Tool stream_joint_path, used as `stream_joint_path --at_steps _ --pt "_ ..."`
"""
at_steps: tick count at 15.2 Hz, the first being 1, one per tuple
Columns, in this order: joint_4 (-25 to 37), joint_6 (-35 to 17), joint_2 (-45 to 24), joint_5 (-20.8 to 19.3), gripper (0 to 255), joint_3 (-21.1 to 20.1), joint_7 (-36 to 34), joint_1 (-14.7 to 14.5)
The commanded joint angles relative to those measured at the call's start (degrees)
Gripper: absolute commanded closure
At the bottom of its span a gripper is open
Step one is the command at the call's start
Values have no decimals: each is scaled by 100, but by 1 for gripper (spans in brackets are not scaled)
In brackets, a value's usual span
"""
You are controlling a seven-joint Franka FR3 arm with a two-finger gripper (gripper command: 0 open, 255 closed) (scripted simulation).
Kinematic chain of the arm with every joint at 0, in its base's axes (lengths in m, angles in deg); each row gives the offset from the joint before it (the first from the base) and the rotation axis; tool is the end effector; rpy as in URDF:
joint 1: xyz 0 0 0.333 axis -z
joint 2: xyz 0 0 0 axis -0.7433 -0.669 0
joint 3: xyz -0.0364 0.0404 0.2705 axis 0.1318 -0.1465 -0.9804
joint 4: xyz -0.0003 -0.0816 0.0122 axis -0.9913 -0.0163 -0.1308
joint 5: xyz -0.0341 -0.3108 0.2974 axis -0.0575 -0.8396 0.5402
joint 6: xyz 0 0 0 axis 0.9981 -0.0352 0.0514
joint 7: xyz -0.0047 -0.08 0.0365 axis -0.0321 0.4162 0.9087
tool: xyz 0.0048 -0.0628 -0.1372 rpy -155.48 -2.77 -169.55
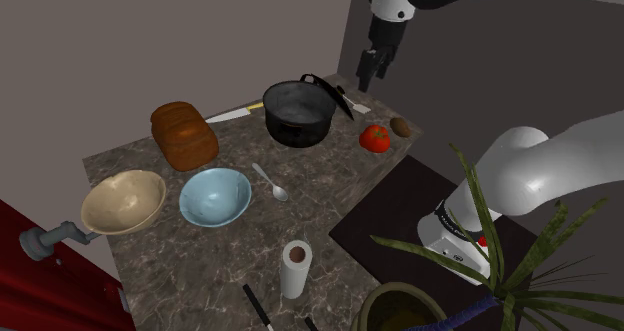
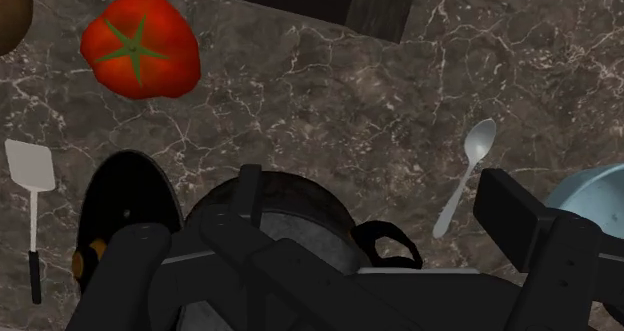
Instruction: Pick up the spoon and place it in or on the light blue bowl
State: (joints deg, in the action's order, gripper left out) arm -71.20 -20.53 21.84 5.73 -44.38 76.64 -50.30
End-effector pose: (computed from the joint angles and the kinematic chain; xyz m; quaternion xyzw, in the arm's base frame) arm 0.4322 0.0382 0.4371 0.9990 0.0426 -0.0106 0.0113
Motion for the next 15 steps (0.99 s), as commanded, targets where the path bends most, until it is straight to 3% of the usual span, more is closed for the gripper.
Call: stream_joint_path --at_steps 1,15 --pt "-95 -308 -243 102 0 -71 -140 -35" --pt "150 -2394 -2766 675 0 -608 -1070 -336"
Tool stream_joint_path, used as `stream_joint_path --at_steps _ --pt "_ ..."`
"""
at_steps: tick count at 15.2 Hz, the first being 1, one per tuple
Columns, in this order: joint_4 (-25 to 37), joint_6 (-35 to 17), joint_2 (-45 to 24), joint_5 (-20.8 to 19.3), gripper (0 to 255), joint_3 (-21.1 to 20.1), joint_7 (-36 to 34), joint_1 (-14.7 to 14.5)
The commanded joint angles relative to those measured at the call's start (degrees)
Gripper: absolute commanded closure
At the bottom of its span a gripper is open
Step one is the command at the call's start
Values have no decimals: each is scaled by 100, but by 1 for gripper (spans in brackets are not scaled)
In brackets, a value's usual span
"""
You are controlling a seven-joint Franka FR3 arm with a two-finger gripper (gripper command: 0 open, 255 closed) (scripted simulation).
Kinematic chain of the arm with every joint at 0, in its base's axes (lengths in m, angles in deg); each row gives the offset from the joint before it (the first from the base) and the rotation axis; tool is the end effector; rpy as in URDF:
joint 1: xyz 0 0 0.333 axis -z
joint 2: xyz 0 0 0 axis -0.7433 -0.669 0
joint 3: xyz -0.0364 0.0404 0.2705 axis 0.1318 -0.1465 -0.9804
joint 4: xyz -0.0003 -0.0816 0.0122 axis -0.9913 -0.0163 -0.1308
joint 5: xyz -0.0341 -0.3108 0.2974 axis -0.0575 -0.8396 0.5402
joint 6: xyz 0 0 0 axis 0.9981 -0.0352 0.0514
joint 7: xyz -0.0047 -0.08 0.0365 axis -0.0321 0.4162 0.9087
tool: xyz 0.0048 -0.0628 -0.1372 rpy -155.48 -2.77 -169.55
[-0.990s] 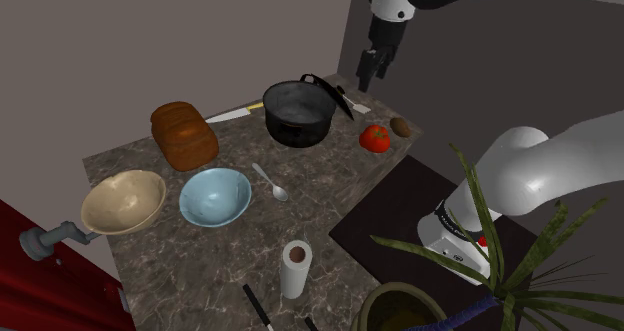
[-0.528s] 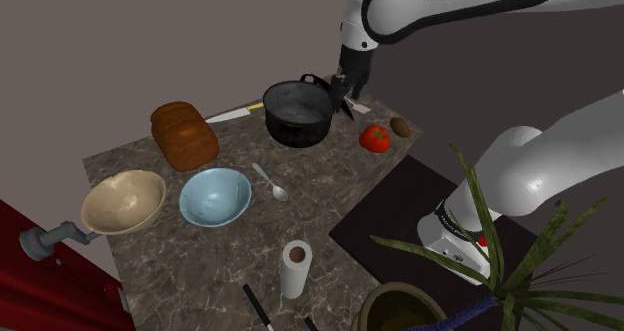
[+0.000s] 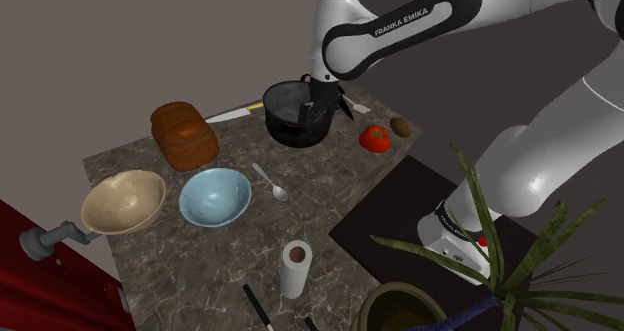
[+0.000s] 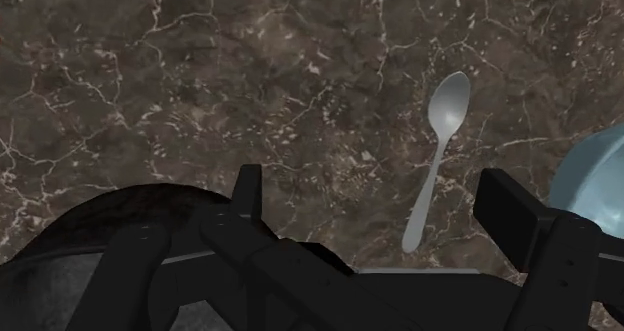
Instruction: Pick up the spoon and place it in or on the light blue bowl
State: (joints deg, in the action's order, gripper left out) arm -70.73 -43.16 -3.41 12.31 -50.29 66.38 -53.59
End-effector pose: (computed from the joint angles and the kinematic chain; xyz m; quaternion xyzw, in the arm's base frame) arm 0.4891 0.1310 0.2635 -0.9988 -0.0011 0.0371 0.0305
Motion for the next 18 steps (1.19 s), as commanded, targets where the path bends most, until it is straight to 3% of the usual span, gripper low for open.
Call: stream_joint_path --at_steps 1,10,16,18 --pt "177 -257 -450 42 0 -48 -104 -29" --pt "1164 -1143 -2385 164 0 -225 -613 -277" --pt "2141 -1457 -3696 202 0 -262 -904 -490" --pt "2218 -1529 -3845 205 0 -258 -922 -521"
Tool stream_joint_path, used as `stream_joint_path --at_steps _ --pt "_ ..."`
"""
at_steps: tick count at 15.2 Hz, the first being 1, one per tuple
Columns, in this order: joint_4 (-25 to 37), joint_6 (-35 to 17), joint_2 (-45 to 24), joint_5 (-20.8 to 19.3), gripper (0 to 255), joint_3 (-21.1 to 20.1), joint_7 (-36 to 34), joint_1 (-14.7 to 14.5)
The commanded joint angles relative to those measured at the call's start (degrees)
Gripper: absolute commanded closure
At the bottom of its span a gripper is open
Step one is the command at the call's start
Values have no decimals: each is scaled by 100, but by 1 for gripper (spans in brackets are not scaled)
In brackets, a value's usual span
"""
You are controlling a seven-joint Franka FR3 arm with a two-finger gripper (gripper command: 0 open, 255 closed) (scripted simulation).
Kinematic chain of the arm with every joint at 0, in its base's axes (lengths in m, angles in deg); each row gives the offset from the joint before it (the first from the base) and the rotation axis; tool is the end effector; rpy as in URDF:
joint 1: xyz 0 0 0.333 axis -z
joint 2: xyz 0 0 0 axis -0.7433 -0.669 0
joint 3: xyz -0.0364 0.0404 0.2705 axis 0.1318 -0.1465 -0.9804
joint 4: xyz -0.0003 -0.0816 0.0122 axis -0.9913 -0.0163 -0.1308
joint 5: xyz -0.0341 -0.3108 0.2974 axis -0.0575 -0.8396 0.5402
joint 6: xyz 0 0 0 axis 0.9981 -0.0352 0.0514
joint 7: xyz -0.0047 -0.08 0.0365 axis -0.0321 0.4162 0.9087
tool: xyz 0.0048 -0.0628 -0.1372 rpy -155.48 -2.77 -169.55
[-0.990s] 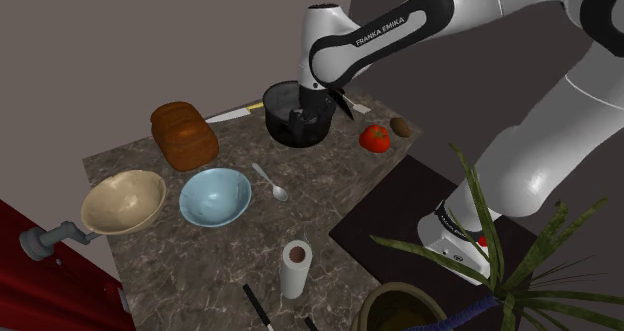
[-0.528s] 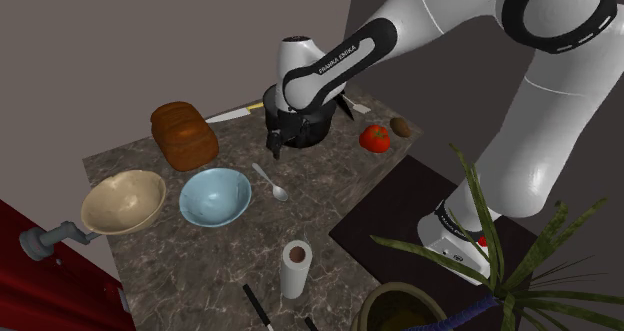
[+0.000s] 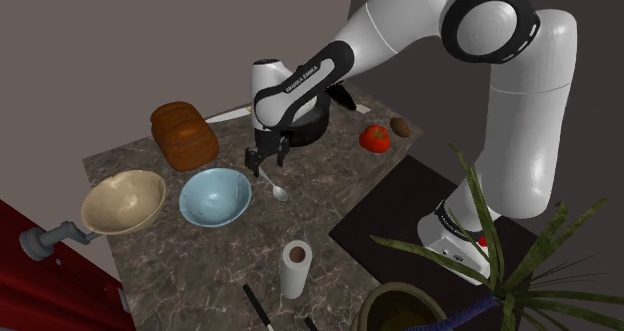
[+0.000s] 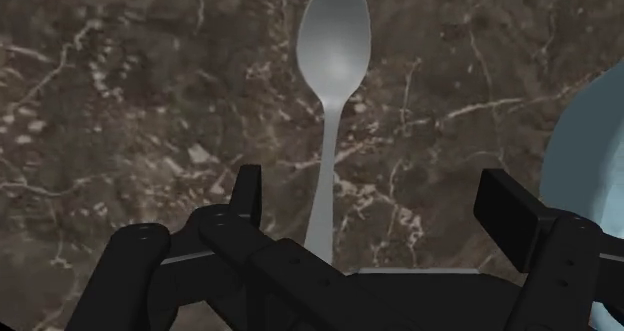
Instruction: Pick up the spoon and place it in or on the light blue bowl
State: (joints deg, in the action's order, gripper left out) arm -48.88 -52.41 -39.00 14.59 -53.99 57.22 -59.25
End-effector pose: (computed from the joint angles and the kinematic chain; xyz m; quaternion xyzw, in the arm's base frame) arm 0.5400 0.2538 0.1023 -0.9921 0.0284 0.0986 0.0728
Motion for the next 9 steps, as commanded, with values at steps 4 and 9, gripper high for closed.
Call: stream_joint_path --at_steps 4,9 --pt "40 -836 -523 -53 0 96 -26 19" --pt "56 -980 -680 -64 0 100 -32 -11"
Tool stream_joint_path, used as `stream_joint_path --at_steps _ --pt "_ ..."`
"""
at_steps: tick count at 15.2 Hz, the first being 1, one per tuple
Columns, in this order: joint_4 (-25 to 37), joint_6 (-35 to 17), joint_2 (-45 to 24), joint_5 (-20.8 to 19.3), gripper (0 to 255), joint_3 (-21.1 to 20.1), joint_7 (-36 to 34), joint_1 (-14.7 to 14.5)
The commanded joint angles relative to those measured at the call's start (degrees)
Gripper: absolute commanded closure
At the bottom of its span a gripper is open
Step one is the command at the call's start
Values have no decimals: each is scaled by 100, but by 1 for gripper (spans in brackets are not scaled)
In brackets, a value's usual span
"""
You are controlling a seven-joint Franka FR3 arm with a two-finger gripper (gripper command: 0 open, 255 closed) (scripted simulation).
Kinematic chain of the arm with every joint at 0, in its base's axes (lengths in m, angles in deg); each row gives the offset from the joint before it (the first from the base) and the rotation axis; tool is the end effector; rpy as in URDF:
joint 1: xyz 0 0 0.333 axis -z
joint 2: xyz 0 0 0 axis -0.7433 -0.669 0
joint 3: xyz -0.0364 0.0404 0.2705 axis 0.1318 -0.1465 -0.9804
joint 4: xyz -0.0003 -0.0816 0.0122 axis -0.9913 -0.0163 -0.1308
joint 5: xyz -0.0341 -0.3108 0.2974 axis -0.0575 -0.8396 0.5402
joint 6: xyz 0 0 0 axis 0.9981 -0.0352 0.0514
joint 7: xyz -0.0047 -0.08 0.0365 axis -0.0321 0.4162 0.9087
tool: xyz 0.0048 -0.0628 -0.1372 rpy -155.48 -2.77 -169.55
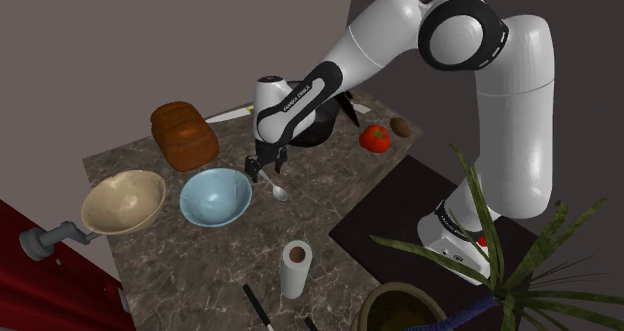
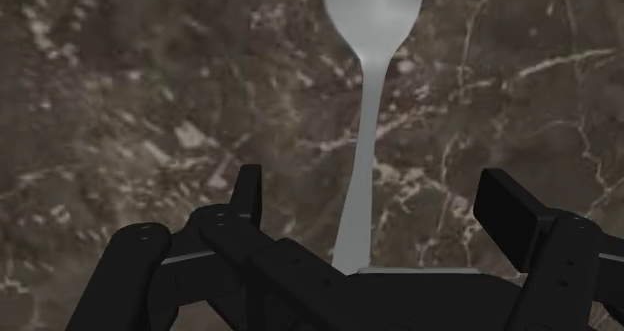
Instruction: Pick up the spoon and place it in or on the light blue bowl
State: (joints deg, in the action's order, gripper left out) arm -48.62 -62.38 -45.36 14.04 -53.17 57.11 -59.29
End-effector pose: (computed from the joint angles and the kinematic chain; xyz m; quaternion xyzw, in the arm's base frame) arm 0.5450 0.2449 0.0505 -0.9936 0.0453 0.0651 0.0804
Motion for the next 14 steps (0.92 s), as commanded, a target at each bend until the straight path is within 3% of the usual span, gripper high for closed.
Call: stream_joint_path --at_steps 1,5,6,14 --pt "29 17 -44 -9 0 19 -22 -7" --pt "29 17 -44 -9 0 19 -22 -7" --pt "28 17 -42 -9 255 19 -21 -6" --pt "18 11 -41 -7 255 20 -8 5"
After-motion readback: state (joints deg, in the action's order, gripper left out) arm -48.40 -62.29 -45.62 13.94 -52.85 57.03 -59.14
